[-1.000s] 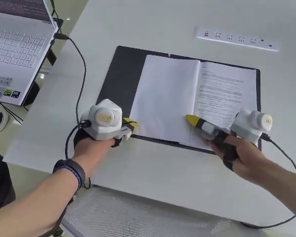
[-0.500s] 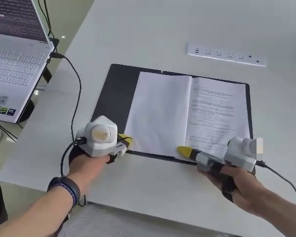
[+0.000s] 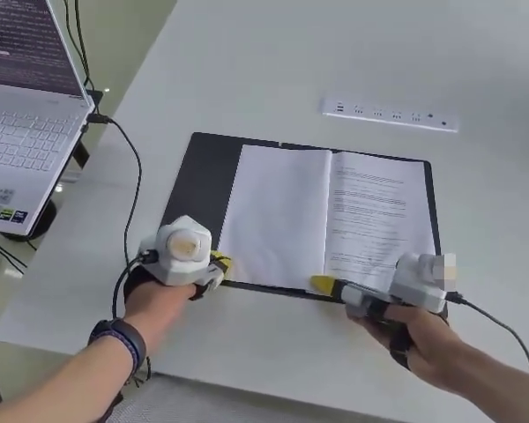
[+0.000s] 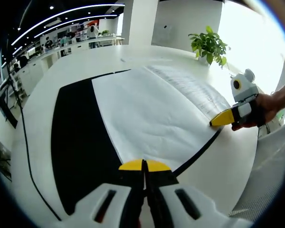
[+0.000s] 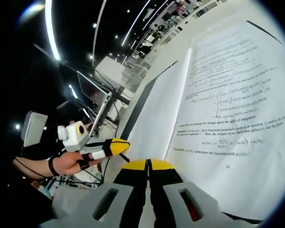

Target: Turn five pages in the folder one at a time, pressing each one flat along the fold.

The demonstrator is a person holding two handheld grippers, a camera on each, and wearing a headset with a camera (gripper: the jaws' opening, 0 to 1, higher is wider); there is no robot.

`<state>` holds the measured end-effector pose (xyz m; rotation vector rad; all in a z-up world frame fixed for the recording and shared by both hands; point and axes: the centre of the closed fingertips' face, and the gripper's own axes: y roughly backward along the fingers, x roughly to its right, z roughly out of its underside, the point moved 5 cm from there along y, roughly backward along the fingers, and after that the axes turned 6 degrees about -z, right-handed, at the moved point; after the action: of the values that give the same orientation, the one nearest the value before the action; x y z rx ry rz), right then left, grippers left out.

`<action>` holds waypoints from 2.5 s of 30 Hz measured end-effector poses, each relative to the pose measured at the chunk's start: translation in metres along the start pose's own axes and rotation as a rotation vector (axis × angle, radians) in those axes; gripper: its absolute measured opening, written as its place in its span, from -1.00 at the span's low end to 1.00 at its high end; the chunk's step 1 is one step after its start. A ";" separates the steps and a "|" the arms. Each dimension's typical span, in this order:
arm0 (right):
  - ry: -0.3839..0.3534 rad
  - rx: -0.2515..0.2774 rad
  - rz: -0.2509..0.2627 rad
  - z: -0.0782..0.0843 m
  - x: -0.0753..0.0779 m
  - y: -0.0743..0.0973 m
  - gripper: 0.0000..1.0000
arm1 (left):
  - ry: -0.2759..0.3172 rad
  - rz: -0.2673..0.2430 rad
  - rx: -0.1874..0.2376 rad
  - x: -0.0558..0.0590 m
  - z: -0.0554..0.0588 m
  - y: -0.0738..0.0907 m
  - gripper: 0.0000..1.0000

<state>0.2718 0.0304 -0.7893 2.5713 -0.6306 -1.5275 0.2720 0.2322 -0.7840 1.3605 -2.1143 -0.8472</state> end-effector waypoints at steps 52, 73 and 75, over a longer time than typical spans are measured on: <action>0.363 0.071 0.208 -0.039 -0.042 0.101 -0.12 | 0.007 -0.017 0.140 0.013 -0.052 0.094 0.02; 0.452 0.138 0.309 -0.041 -0.071 0.168 0.27 | 0.011 -0.070 0.252 0.017 -0.065 0.144 0.30; 0.448 0.159 0.314 -0.041 -0.074 0.173 0.28 | 0.014 -0.077 0.262 0.017 -0.066 0.149 0.34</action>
<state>0.2231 -0.1041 -0.6598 2.6292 -1.0591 -0.8011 0.2185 0.2471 -0.6301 1.5825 -2.2347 -0.6019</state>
